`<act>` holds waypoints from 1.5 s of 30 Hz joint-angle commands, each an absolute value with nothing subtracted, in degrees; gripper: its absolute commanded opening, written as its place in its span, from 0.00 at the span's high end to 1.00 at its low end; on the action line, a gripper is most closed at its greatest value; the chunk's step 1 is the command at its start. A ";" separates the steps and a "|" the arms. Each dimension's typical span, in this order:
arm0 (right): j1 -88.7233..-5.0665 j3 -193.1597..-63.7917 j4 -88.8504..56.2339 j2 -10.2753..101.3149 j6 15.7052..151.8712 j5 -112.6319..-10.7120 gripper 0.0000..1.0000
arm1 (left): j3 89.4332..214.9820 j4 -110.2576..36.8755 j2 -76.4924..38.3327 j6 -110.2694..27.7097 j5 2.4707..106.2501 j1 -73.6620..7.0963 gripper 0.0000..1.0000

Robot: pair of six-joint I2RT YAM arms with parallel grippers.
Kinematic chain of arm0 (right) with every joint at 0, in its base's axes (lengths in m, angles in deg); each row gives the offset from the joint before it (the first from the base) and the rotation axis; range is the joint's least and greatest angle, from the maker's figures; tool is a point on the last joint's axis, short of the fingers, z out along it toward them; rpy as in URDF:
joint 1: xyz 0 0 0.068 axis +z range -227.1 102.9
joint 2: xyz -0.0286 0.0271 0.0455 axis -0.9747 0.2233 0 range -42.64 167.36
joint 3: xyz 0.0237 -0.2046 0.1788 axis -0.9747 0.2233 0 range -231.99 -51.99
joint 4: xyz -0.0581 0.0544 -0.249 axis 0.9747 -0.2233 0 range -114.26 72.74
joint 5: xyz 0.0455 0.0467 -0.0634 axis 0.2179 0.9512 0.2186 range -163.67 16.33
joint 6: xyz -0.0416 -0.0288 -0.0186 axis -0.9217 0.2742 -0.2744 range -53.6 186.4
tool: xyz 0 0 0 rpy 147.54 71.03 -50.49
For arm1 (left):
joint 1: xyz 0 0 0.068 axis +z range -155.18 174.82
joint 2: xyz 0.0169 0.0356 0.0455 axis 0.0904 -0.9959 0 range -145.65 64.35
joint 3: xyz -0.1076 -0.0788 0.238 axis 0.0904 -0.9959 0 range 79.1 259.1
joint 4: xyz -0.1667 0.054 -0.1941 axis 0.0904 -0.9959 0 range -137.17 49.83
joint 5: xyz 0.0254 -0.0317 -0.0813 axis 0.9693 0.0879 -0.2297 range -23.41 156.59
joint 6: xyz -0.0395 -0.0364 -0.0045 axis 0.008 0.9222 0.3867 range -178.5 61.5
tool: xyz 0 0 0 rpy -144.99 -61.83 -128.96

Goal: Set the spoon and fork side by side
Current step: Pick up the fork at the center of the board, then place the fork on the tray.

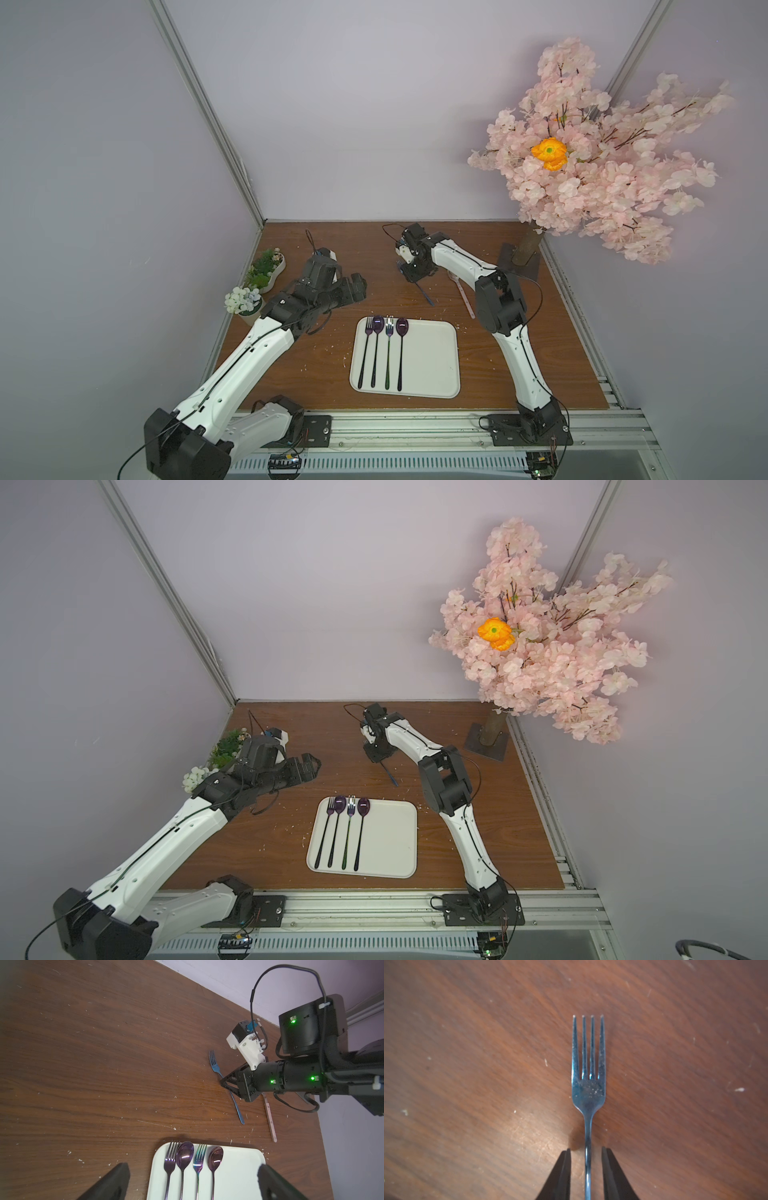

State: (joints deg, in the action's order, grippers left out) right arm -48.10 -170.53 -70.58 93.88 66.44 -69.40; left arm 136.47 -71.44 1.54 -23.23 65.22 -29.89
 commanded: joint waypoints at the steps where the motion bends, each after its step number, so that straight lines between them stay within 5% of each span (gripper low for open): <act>1: -48.04 -170.54 -70.57 94.59 67.35 -69.63 0.81 | 136.91 -71.75 3.01 -23.83 66.05 -29.02 0.02; 8: -48.01 -168.79 -68.82 92.47 70.34 -71.19 1.00 | 135.49 -71.81 5.46 -23.43 66.40 -28.91 0.01; 32: -45.92 -143.61 -65.45 63.07 98.29 -71.57 1.00 | 133.60 -71.71 7.03 -25.25 66.46 -28.67 0.01; 45: -29.13 -117.27 -63.59 42.46 126.12 -68.49 1.00 | 130.29 -71.68 9.11 -26.69 64.08 -28.47 0.01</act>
State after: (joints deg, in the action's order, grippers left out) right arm -29.96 -121.39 -65.29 45.49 117.21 -69.27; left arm 130.83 -71.48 7.79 -25.14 65.18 -29.19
